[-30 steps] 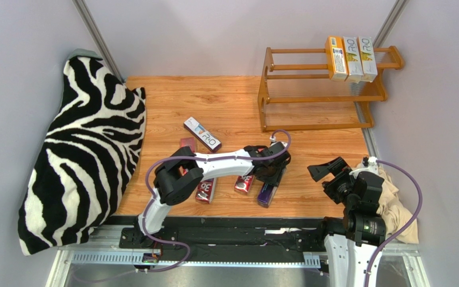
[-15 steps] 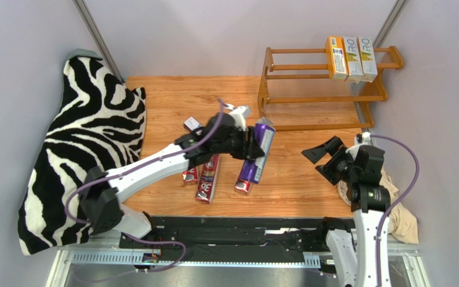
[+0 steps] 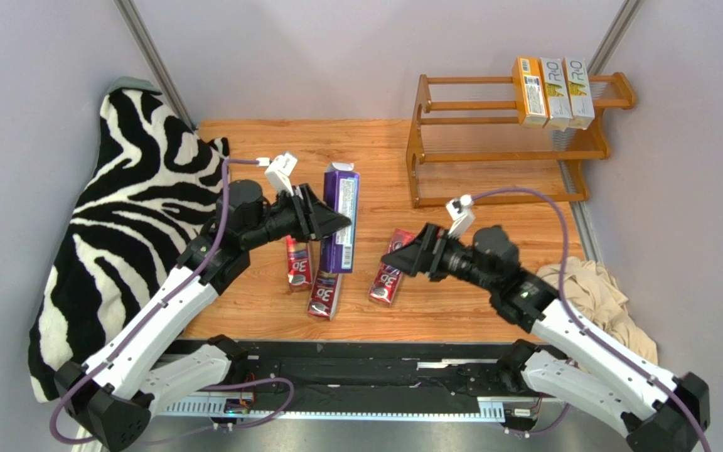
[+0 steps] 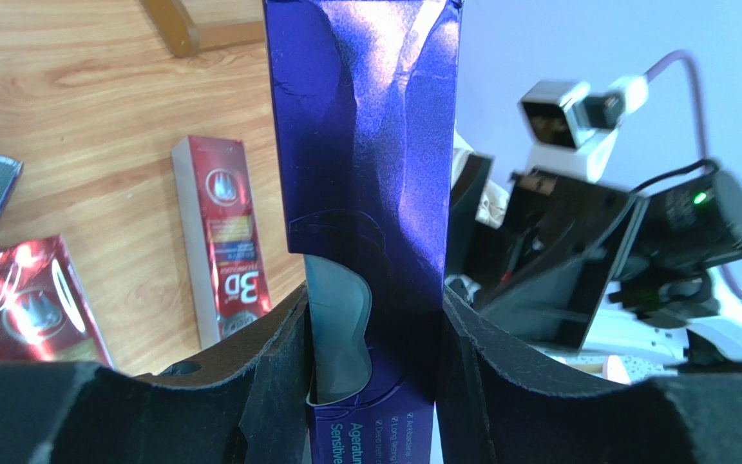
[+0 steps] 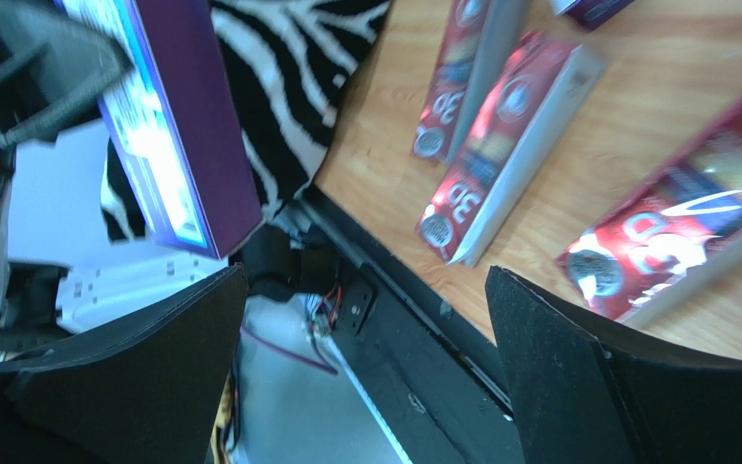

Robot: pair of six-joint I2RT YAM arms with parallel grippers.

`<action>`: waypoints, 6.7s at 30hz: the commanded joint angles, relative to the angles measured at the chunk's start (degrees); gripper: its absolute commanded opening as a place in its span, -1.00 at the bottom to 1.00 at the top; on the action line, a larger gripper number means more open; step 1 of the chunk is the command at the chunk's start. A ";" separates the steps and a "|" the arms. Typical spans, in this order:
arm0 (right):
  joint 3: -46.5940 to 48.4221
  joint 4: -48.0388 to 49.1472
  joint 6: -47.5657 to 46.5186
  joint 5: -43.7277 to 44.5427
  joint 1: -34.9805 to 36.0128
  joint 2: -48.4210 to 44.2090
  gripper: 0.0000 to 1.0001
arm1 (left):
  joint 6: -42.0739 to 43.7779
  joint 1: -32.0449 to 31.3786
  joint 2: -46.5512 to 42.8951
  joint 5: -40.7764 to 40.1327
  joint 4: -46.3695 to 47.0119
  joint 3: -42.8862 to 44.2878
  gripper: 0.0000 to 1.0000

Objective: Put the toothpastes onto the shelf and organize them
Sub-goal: Pick up the toothpaste from the center of the board, then place the toothpaste on the shelf.

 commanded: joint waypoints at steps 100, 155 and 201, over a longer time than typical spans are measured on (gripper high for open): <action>-11.78 29.92 1.99 10.81 15.90 -9.77 1.00 | -19.43 4.48 -24.20 5.25 41.75 -26.59 -0.21; -18.82 46.90 10.61 13.70 16.08 -3.08 -0.39 | -17.06 4.48 -24.27 4.72 33.32 -35.54 0.78; -16.80 37.74 19.48 -18.45 -37.17 1.03 -0.42 | 7.29 4.48 -25.25 -16.02 -11.96 -24.57 0.76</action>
